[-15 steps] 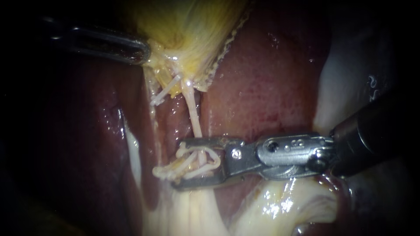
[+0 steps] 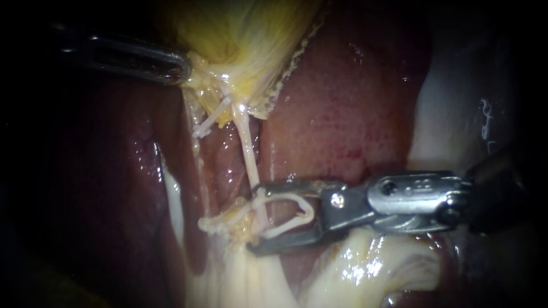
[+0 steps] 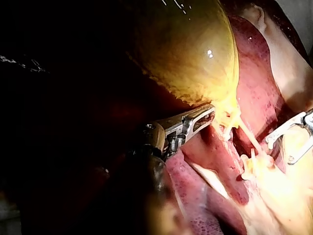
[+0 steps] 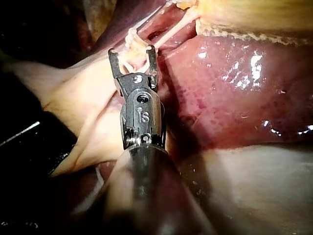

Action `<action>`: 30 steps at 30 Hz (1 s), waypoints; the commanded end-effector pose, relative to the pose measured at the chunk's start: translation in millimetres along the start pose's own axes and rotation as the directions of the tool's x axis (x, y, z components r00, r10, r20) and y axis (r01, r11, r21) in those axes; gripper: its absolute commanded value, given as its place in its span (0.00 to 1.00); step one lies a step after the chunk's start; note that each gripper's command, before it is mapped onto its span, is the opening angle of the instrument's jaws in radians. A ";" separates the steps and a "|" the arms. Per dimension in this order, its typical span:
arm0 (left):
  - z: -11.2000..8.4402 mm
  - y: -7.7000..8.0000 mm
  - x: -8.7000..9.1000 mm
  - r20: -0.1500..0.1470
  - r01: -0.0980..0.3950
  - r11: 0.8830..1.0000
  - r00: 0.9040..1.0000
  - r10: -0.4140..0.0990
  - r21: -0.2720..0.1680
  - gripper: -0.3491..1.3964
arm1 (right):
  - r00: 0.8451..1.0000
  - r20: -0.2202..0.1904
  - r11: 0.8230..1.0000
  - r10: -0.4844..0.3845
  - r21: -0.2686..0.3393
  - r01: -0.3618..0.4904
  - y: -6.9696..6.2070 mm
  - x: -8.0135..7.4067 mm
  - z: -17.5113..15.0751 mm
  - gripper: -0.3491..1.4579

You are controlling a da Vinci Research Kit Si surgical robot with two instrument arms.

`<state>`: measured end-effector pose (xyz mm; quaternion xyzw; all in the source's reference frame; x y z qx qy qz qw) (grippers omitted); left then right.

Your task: Clipping first clip right tube

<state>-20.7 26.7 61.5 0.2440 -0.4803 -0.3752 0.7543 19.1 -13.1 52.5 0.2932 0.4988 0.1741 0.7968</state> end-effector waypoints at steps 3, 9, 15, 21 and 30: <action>-0.1 0.0 0.0 0.000 0.000 1.000 1.000 0.000 0.001 0.00 | 1.000 0.001 1.000 0.008 0.002 -0.008 0.7 -0.8 -0.5 0.46; -0.1 0.0 0.0 0.000 0.000 1.000 1.000 0.000 0.001 0.00 | 1.000 0.004 1.000 0.028 -0.003 -0.028 2.9 -2.2 0.2 0.46; -0.1 0.0 0.0 0.000 0.000 1.000 1.000 0.000 0.001 0.00 | 0.999 0.006 0.999 0.046 -0.016 -0.045 4.7 -3.6 2.6 0.46; -0.1 0.0 0.1 0.000 -0.001 1.000 1.000 0.001 0.001 0.00 | 0.994 -0.032 0.994 0.105 0.010 -0.105 4.8 -3.5 5.1 0.46; 0.0 0.1 0.2 0.000 -0.002 1.000 1.000 0.002 0.001 0.00 | 0.971 -0.098 0.968 0.219 0.146 -0.204 2.7 -2.0 5.9 0.46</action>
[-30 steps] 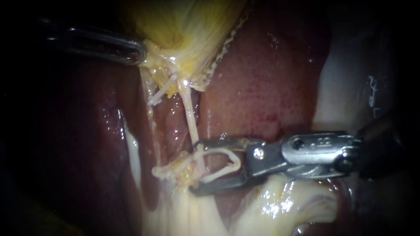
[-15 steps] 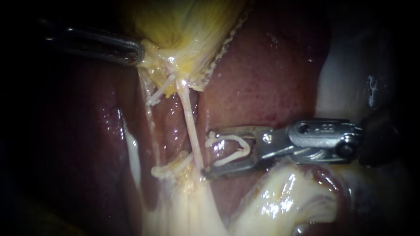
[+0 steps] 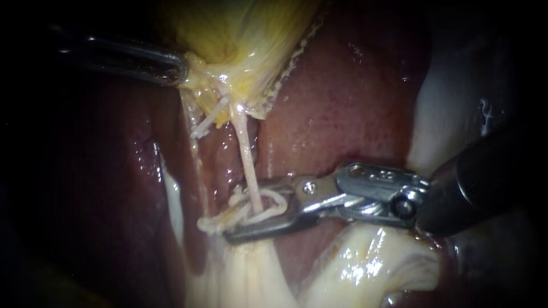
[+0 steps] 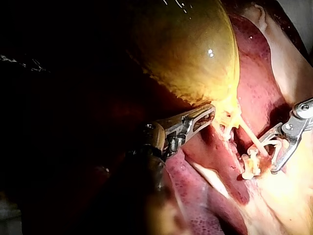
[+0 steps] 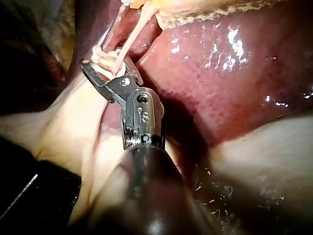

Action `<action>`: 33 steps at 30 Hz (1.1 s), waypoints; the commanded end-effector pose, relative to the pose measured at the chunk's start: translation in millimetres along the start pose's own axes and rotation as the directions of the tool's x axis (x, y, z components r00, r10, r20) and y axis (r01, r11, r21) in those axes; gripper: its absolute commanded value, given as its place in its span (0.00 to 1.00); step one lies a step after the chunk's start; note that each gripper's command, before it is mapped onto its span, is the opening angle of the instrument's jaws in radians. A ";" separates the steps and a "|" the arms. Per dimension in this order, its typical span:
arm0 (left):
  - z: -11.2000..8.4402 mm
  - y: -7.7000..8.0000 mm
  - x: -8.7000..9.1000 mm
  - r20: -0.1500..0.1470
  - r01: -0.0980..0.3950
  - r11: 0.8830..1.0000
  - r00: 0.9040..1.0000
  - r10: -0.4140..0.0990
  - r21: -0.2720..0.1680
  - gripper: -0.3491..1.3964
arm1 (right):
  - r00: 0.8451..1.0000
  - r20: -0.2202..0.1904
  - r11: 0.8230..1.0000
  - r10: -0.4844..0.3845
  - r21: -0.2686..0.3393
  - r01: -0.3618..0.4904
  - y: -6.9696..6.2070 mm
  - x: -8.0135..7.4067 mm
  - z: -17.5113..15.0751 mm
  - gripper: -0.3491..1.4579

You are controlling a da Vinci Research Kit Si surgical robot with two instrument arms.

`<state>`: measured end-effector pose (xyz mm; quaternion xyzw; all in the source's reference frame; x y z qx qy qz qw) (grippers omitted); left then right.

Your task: Clipping first clip right tube

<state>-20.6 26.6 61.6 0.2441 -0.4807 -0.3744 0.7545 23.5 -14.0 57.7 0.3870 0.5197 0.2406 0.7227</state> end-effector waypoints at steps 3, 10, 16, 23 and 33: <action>0.0 0.1 0.0 0.000 0.000 1.000 1.000 0.000 0.000 0.00 | 1.000 -0.002 0.999 0.017 0.042 -0.017 -1.1 0.4 -0.1 0.46; 0.0 0.1 0.0 0.000 0.000 1.000 1.000 0.000 0.000 0.00 | 0.999 -0.015 0.998 0.044 0.045 -0.044 -1.9 0.7 -0.2 0.44; 0.0 0.1 0.0 0.000 0.000 1.000 1.000 0.000 0.000 0.00 | 0.999 -0.018 0.998 0.045 0.041 -0.044 -1.3 0.5 -0.7 0.33; 0.0 0.2 0.0 0.000 0.000 1.000 1.000 0.000 0.000 0.00 | 0.996 -0.005 0.995 0.091 0.051 -0.091 -0.6 0.2 -1.1 0.05; 0.0 0.2 0.0 0.000 0.000 1.000 1.000 0.000 0.000 0.00 | 0.987 0.005 0.985 0.161 0.055 -0.161 0.1 0.1 -1.3 0.00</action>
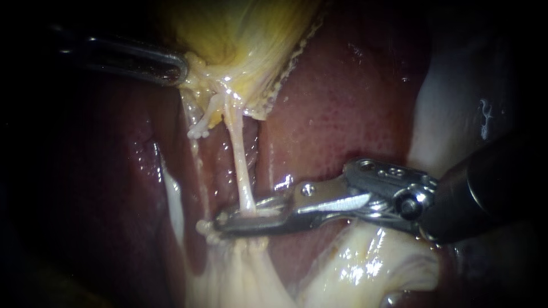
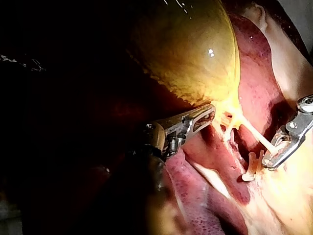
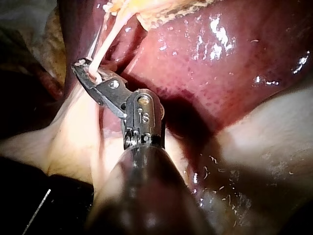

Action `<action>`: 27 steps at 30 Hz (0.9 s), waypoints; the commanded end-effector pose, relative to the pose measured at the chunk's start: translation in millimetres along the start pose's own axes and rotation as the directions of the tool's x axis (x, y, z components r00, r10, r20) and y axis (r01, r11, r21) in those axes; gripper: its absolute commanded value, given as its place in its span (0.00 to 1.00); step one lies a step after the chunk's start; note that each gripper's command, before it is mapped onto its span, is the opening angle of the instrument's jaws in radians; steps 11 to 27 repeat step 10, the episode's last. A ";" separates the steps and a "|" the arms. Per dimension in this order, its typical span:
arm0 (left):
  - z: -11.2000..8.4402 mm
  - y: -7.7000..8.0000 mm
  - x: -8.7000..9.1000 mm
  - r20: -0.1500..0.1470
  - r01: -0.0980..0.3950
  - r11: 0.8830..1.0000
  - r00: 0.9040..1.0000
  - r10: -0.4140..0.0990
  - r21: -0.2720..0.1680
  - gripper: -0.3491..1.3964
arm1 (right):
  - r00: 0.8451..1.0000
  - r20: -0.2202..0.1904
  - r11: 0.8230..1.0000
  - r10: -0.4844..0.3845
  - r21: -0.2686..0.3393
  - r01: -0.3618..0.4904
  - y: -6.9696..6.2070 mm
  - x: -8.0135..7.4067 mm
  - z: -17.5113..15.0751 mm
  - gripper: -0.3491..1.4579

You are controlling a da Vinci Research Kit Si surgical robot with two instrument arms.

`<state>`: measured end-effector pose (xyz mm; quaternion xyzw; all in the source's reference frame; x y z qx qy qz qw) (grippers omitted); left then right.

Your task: Clipping first clip right tube

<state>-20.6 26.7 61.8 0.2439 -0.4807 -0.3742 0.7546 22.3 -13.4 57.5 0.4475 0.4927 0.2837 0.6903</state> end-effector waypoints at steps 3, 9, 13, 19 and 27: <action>0.0 0.0 0.0 0.000 0.000 1.000 1.000 0.000 0.000 0.00 | 1.000 0.002 1.000 0.000 -0.001 0.000 0.3 -0.1 -0.1 0.00; 0.0 0.0 0.0 0.000 0.000 1.000 1.000 0.000 0.000 0.00 | 1.000 0.002 1.000 -0.001 -0.001 0.001 0.7 -0.2 -0.3 0.00; 0.0 0.0 0.0 0.000 0.000 1.000 1.000 0.000 0.000 0.00 | 1.000 0.002 1.000 -0.001 -0.001 0.001 0.8 -0.2 -0.3 0.00; 0.0 0.0 0.0 0.000 0.000 1.000 1.000 0.000 0.000 0.00 | 1.000 0.002 1.000 -0.001 -0.001 0.001 0.8 -0.2 -0.3 0.00; 0.0 0.0 0.0 0.000 0.000 1.000 1.000 0.000 0.000 0.00 | 1.000 0.002 1.000 -0.001 -0.001 0.001 0.8 -0.2 -0.3 0.00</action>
